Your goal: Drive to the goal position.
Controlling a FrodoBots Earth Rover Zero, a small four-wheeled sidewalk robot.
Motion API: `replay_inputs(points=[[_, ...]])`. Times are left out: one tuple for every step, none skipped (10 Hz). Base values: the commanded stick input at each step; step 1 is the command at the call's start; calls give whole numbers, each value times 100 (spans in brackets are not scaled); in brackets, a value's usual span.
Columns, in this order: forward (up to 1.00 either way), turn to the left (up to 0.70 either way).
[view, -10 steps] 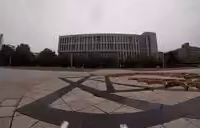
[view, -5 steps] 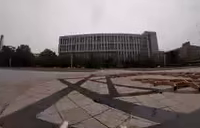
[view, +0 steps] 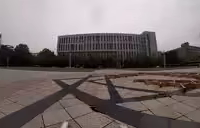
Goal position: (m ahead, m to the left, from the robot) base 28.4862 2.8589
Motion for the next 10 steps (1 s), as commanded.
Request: replay_inputs(points=[[70, 0], [70, 0], [70, 0], [70, 0], [70, 8], [70, 21], [70, 34], [70, 35], [70, 35], [70, 8]])
